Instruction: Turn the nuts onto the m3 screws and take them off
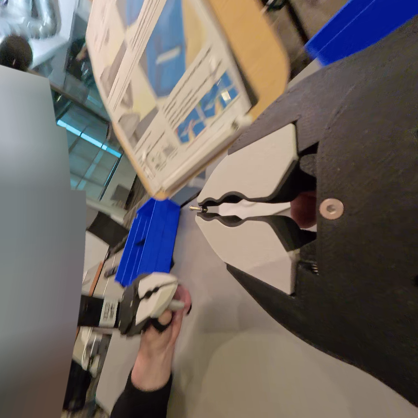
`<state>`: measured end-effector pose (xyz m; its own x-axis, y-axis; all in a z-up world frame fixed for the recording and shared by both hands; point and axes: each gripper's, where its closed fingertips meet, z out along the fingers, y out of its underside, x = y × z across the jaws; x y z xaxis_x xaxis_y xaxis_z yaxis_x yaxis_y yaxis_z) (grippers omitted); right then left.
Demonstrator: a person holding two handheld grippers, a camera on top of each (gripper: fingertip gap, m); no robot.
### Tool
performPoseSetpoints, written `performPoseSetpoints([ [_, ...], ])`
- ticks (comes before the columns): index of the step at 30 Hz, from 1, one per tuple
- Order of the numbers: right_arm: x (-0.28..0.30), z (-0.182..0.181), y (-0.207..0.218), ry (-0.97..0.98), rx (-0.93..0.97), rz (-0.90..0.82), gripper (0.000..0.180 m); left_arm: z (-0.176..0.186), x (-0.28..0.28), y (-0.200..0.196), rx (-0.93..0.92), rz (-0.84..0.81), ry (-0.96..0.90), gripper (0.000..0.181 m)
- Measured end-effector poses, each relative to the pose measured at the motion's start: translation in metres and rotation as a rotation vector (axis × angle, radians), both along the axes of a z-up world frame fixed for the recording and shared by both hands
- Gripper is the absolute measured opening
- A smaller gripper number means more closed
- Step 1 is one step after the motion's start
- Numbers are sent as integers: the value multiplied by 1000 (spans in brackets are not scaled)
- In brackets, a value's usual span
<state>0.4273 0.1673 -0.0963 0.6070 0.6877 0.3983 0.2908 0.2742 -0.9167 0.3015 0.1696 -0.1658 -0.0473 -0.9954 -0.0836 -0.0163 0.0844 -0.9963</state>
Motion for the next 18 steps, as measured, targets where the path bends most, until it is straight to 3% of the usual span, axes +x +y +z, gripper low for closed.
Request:
performPoseSetpoints([
  [4, 90, 5, 31, -13, -24, -254, 5, -6, -3, 8, 5, 33, 24, 0],
  [11, 194, -50, 88, -41, -295, -482, 5, -22, 8, 12, -1, 65, 112, 49],
  [13, 208, -71, 101, -99, -339, -516, 5, -23, 9, 15, -7, 85, 123, 54],
  [18, 229, -136, 121, -251, -576, -556, 5, -28, 9, 16, 0, 71, 138, 20],
])
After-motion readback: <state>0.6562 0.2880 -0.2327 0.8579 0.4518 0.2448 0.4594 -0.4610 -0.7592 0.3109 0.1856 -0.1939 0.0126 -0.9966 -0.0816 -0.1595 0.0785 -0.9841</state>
